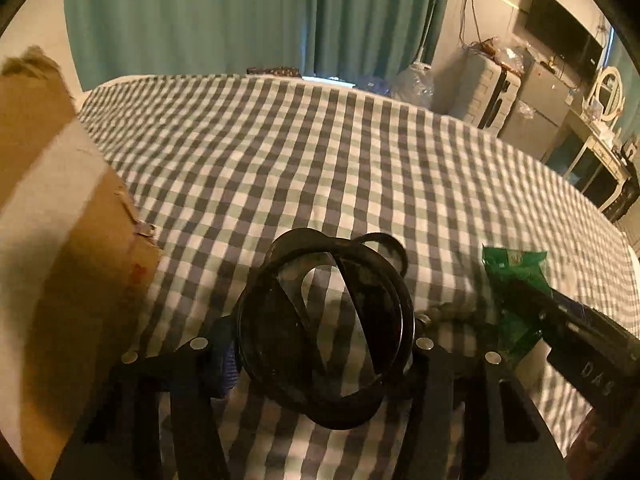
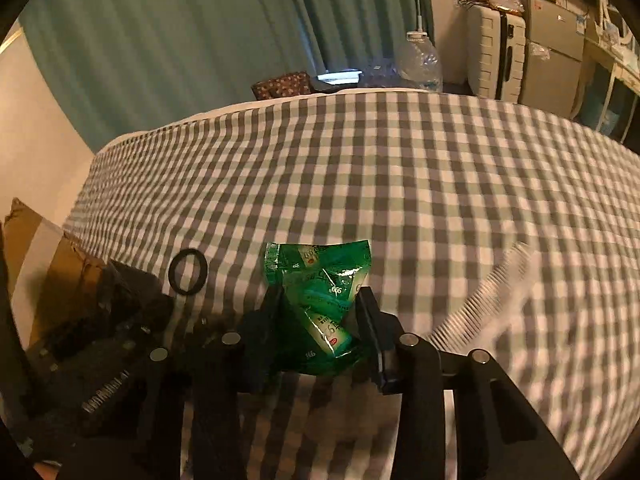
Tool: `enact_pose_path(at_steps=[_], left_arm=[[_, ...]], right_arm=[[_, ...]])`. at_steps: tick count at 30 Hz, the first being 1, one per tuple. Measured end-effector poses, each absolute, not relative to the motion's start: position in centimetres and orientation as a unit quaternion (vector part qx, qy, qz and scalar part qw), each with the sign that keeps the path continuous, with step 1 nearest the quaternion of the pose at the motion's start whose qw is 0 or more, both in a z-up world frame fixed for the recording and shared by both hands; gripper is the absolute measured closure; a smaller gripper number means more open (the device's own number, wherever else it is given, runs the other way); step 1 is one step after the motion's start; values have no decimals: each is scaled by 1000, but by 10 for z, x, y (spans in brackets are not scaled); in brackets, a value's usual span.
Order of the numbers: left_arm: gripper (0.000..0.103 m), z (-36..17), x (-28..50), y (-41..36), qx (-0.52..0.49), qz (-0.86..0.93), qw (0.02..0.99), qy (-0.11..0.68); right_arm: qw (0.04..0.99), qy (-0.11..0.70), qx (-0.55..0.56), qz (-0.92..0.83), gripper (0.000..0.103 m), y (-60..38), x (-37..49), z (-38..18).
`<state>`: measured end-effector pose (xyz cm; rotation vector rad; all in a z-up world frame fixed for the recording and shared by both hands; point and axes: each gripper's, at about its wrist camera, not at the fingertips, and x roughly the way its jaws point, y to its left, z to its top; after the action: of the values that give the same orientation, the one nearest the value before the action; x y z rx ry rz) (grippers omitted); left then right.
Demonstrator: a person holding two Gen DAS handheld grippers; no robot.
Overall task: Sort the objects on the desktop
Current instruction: 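Grasp the black round band with the left gripper while the right grasps the green snack bag, then carry the black band and green snack bag into the box and release both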
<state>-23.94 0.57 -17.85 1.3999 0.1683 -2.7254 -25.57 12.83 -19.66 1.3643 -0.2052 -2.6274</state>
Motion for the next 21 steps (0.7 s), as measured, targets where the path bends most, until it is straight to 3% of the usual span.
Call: enact_pose_path(at_steps=[12,21], left_arm=[[46,-94,-173,-3,429,-901,4,55],[46,-27,-107,-24,419,-906,-7,58]], right_arm=[[73,-92,413,-903,66,154,-167,-103],[116,-73,364,-921,66,97,-92,-18]])
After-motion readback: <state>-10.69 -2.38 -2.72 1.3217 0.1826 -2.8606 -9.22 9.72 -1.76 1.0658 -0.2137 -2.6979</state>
